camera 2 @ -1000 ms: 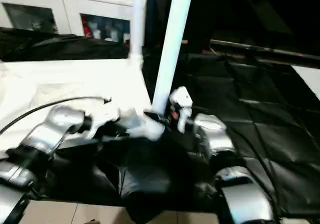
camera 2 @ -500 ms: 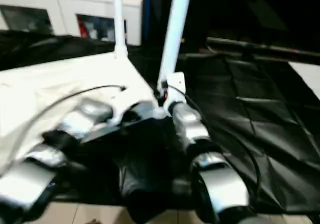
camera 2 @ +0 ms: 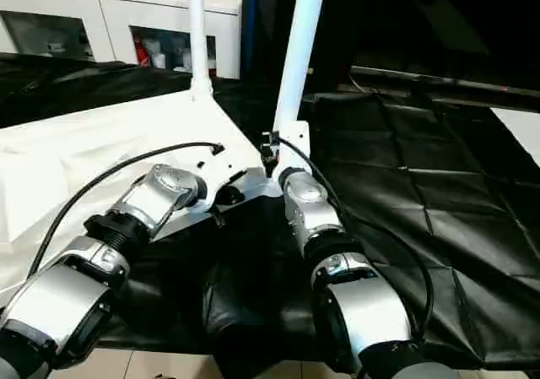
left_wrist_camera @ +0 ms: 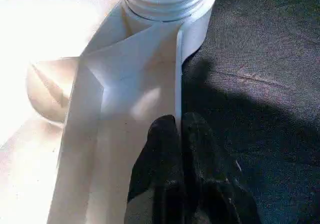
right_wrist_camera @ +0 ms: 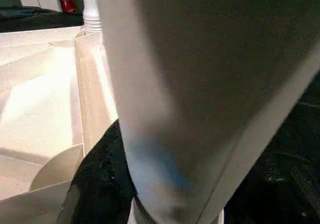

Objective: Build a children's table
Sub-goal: Rotate leg to tighten

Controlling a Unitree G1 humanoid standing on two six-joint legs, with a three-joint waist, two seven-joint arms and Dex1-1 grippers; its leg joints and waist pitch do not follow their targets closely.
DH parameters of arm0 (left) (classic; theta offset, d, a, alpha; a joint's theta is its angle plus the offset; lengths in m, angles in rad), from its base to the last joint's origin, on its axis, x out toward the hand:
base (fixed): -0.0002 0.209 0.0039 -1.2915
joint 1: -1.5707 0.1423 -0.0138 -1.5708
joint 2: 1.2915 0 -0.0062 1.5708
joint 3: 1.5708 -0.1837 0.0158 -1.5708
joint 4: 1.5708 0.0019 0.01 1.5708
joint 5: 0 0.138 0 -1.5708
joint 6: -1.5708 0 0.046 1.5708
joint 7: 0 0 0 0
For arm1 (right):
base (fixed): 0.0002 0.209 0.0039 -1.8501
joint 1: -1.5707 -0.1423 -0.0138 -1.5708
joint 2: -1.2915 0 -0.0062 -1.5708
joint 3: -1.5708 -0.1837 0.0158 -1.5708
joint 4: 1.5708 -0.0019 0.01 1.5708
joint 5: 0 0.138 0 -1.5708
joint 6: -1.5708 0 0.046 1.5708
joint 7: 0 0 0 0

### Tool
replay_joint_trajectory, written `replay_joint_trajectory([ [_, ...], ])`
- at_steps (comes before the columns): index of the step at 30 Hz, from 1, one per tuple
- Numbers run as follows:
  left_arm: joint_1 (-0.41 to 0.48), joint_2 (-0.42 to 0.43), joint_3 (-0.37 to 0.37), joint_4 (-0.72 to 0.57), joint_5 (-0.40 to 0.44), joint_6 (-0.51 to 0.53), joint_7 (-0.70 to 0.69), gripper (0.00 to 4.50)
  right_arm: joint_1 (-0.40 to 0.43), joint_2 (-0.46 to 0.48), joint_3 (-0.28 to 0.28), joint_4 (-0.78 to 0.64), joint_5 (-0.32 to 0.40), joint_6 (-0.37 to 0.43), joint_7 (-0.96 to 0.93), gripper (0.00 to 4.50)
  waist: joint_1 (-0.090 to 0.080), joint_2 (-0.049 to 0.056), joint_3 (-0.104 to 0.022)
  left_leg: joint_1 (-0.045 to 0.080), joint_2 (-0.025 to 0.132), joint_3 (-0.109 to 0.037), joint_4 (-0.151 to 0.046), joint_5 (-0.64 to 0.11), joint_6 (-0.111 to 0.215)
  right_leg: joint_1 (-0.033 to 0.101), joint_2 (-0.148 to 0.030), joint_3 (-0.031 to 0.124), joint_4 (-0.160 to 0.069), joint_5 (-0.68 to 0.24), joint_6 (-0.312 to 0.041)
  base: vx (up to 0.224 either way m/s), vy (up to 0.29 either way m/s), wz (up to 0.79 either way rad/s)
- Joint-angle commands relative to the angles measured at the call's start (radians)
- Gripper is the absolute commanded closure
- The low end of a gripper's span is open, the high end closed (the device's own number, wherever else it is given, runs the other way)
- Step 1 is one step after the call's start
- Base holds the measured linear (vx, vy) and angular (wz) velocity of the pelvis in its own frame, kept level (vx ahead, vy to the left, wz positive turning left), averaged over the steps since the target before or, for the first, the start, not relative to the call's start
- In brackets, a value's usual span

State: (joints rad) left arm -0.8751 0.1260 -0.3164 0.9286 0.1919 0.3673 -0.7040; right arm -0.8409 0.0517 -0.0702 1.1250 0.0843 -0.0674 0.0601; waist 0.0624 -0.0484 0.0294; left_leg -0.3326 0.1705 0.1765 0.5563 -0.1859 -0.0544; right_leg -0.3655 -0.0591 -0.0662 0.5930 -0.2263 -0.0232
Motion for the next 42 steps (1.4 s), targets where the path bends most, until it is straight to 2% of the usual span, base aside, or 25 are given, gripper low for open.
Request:
replay_joint_trajectory([
  [1, -0.016, -0.009, -0.003, 0.024, 0.022, -0.007, 0.052, 4.50, 0.063, 0.081, 0.031, 0.137, -0.001, 0.135, 0.055, 2.62, -0.004, 0.022, -0.017, 0.011, 0.071, -0.045, -0.087, -0.501, -0.040, -0.013, -0.109, 0.066, -0.109, -0.478, -0.113, 0.000, 0.000, 0.00],
  [5, 0.015, 0.014, -0.016, -0.037, 0.003, -0.047, -0.051, 4.50, 0.059, 0.062, 0.048, 0.126, -0.010, 0.147, 0.188, 2.62, -0.006, 0.021, -0.019, 0.002, 0.074, -0.047, -0.090, -0.484, -0.032, -0.007, -0.113, 0.068, -0.109, -0.474, -0.112, 0.000, 0.000, 0.00],
  [7, 0.062, 0.067, -0.039, -0.108, -0.004, -0.130, -0.145, 4.50, 0.070, 0.022, 0.075, 0.093, -0.008, 0.145, 0.400, 2.62, -0.003, 0.026, -0.020, 0.005, 0.075, -0.044, -0.089, -0.464, -0.028, -0.008, -0.113, 0.070, -0.107, -0.425, -0.130, 0.000, 0.000, 0.00],
  [8, 0.082, 0.086, -0.041, -0.140, -0.020, -0.172, -0.192, 4.50, 0.078, 0.002, 0.095, 0.076, -0.013, 0.142, 0.489, 2.62, -0.006, 0.020, -0.025, -0.017, 0.078, -0.043, -0.089, -0.382, 0.001, 0.016, -0.115, 0.069, -0.094, -0.331, -0.152, 0.000, 0.000, 0.00],
  [9, 0.093, 0.098, -0.041, -0.163, -0.028, -0.163, -0.215, 4.50, 0.085, -0.013, 0.109, 0.063, -0.018, 0.139, 0.547, 2.62, -0.004, 0.021, -0.029, -0.018, 0.080, -0.040, -0.086, -0.347, 0.008, 0.017, -0.114, 0.068, -0.089, -0.285, -0.164, 0.000, 0.000, 0.00],
  [10, 0.124, 0.127, -0.043, -0.225, -0.056, -0.180, -0.285, 4.50, 0.102, -0.051, 0.141, 0.036, -0.029, 0.138, 0.659, 2.62, -0.005, 0.021, -0.033, -0.016, 0.080, -0.032, -0.079, -0.279, 0.023, 0.020, -0.111, 0.067, -0.079, -0.184, -0.196, 0.053, -0.027, 0.00],
  [11, 0.145, 0.148, -0.046, -0.267, -0.075, -0.195, -0.333, 4.50, 0.113, -0.076, 0.161, 0.019, -0.036, 0.138, 0.729, 2.62, -0.002, 0.021, -0.035, -0.018, 0.081, -0.032, -0.075, -0.241, 0.036, 0.028, -0.113, 0.065, -0.072, -0.126, -0.212, 0.073, -0.034, 0.00],
  [12, 0.162, 0.165, -0.048, -0.301, -0.085, -0.190, -0.364, 4.50, 0.122, -0.097, 0.175, 0.004, -0.040, 0.139, 0.785, 2.62, -0.004, 0.021, -0.037, -0.024, 0.079, -0.026, -0.068, -0.172, 0.066, 0.034, -0.110, 0.065, -0.060, -0.007, -0.241, 0.073, -0.034, 0.00],
  [13, 0.162, 0.165, -0.048, -0.301, -0.085, -0.190, -0.364, 4.50, 0.122, -0.097, 0.175, 0.004, -0.040, 0.139, 0.785, 2.62, -0.005, 0.017, -0.038, -0.019, 0.079, -0.023, -0.065, -0.145, 0.075, 0.032, -0.108, 0.064, -0.056, 0.043, -0.253, 0.066, -0.027, 0.01],
  [14, 0.211, 0.222, -0.060, -0.384, -0.107, -0.226, -0.451, 4.50, 0.156, -0.160, 0.215, -0.050, -0.046, 0.132, 0.941, 2.62, -0.001, 0.015, -0.040, -0.016, 0.077, -0.022, -0.061, -0.109, 0.099, 0.038, -0.109, 0.059, -0.048, 0.095, -0.275, 0.000, 0.000, 0.00],
  [15, 0.226, 0.244, -0.064, -0.409, -0.111, -0.242, -0.474, 4.50, 0.170, -0.184, 0.230, -0.072, -0.047, 0.128, 0.995, 2.62, -0.002, 0.009, -0.040, -0.020, 0.075, -0.020, -0.058, -0.099, 0.112, 0.043, -0.108, 0.058, -0.048, 0.106, -0.274, 0.000, 0.000, 0.00],
  [17, 0.247, 0.272, -0.065, -0.442, -0.121, -0.259, -0.508, 4.50, 0.190, -0.218, 0.257, -0.106, -0.053, 0.123, 1.076, 2.62, 0.008, 0.020, -0.038, -0.018, 0.083, -0.017, -0.056, -0.078, 0.129, 0.041, -0.104, 0.054, -0.045, 0.130, -0.272, 0.000, 0.000, 0.00],
  [19, 0.264, 0.292, -0.064, -0.468, -0.135, -0.269, -0.539, 4.50, 0.206, -0.245, 0.283, -0.130, -0.067, 0.112, 1.134, 2.62, 0.010, 0.020, -0.038, -0.012, 0.087, -0.017, -0.059, -0.087, 0.123, 0.038, -0.102, 0.049, -0.044, 0.101, -0.273, 0.000, 0.000, 0.00],
  [20, 0.282, 0.319, -0.065, -0.499, -0.145, -0.277, -0.573, 4.50, 0.225, -0.276, 0.313, -0.161, -0.087, 0.095, 1.203, 2.62, 0.015, 0.016, -0.035, -0.010, 0.089, -0.018, -0.062, -0.118, 0.105, 0.038, -0.104, 0.048, -0.048, 0.035, -0.265, 0.000, 0.000, 0.00],
  [22, 0.298, 0.350, -0.073, -0.529, -0.144, -0.288, -0.601, 4.50, 0.244, -0.307, 0.347, -0.195, -0.109, 0.071, 1.253, 2.62, 0.017, 0.018, -0.032, -0.007, 0.090, -0.017, -0.066, -0.154, 0.085, 0.034, -0.104, 0.051, -0.055, -0.036, -0.253, 0.000, 0.000, 0.00],
  [23, 0.299, 0.355, -0.075, -0.531, -0.141, -0.290, -0.601, 4.50, 0.246, -0.311, 0.352, -0.198, -0.115, 0.063, 1.255, 2.62, 0.019, 0.013, -0.031, -0.005, 0.089, -0.017, -0.069, -0.172, 0.070, 0.033, -0.104, 0.052, -0.059, -0.078, -0.247, 0.000, 0.000, 0.00],
  [27, 0.306, 0.364, -0.067, -0.541, -0.140, -0.293, -0.605, 4.50, 0.260, -0.317, 0.356, -0.226, -0.114, 0.068, 1.275, 2.62, 0.026, 0.012, -0.027, 0.000, 0.087, -0.018, -0.075, -0.203, 0.036, 0.029, -0.106, 0.058, -0.069, -0.182, -0.214, 0.000, 0.000, 0.00],
  [29, 0.306, 0.365, -0.064, -0.539, -0.138, -0.297, -0.604, 4.50, 0.264, -0.317, 0.356, -0.235, -0.111, 0.073, 1.281, 2.62, 0.026, 0.012, -0.030, 0.001, 0.085, -0.018, -0.073, -0.190, 0.031, 0.029, -0.105, 0.059, -0.067, -0.172, -0.212, 0.000, 0.000, 0.00],
  [33, 0.302, 0.364, -0.058, -0.535, -0.134, -0.306, -0.599, 4.50, 0.272, -0.317, 0.356, -0.252, -0.102, 0.077, 1.286, 2.62, 0.026, 0.012, -0.035, -0.002, 0.082, -0.015, -0.066, -0.126, 0.049, 0.034, -0.100, 0.056, -0.053, -0.041, -0.230, 0.000, 0.000, 0.00],
  [34, 0.296, 0.361, -0.057, -0.528, -0.131, -0.304, -0.587, 4.50, 0.277, -0.315, 0.351, -0.261, -0.099, 0.081, 1.270, 2.62, 0.027, 0.015, -0.036, -0.001, 0.082, -0.015, -0.065, -0.124, 0.050, 0.034, -0.101, 0.056, -0.053, -0.035, -0.232, 0.000, 0.000, 0.00],
  [37, 0.281, 0.347, -0.053, -0.506, -0.121, -0.288, -0.545, 4.50, 0.276, -0.295, 0.318, -0.246, -0.094, 0.083, 1.177, 2.62, 0.026, 0.014, -0.035, -0.001, 0.082, -0.015, -0.065, -0.134, 0.048, 0.034, -0.102, 0.056, -0.056, -0.052, -0.232, 0.000, 0.000, 0.00],
  [39, 0.273, 0.335, -0.050, -0.490, -0.110, -0.281, -0.513, 4.50, 0.268, -0.278, 0.293, -0.221, -0.093, 0.077, 1.099, 2.62, 0.023, 0.015, -0.030, 0.000, 0.081, -0.016, -0.070, -0.168, 0.034, 0.029, -0.102, 0.057, -0.063, -0.114, -0.225, 0.000, 0.000, 0.00],
  [40, 0.262, 0.317, -0.043, -0.470, -0.097, -0.257, -0.468, 4.50, 0.256, -0.257, 0.254, -0.193, -0.078, 0.091, 1.009, 2.62, 0.021, 0.011, -0.027, 0.000, 0.079, -0.019, -0.073, -0.209, 0.022, 0.029, -0.105, 0.059, -0.071, -0.200, -0.210, 0.000, 0.000, 0.00],
  [41, 0.256, 0.309, -0.041, -0.459, -0.091, -0.247, -0.448, 4.50, 0.252, -0.249, 0.240, -0.182, -0.074, 0.095, 0.971, 2.62, 0.018, 0.012, -0.024, 0.003, 0.079, -0.019, -0.075, -0.230, 0.012, 0.023, -0.106, 0.062, -0.076, -0.249, -0.201, 0.000, 0.000, 0.00],
  [42, 0.247, 0.295, -0.037, -0.443, -0.082, -0.230, -0.415, 4.50, 0.246, -0.236, 0.217, -0.165, -0.066, 0.101, 0.909, 2.62, 0.016, 0.012, -0.022, 0.008, 0.079, -0.023, -0.077, -0.274, -0.006, 0.018, -0.109, 0.064, -0.085, -0.356, -0.178, 0.000, 0.000, 0.00],
])
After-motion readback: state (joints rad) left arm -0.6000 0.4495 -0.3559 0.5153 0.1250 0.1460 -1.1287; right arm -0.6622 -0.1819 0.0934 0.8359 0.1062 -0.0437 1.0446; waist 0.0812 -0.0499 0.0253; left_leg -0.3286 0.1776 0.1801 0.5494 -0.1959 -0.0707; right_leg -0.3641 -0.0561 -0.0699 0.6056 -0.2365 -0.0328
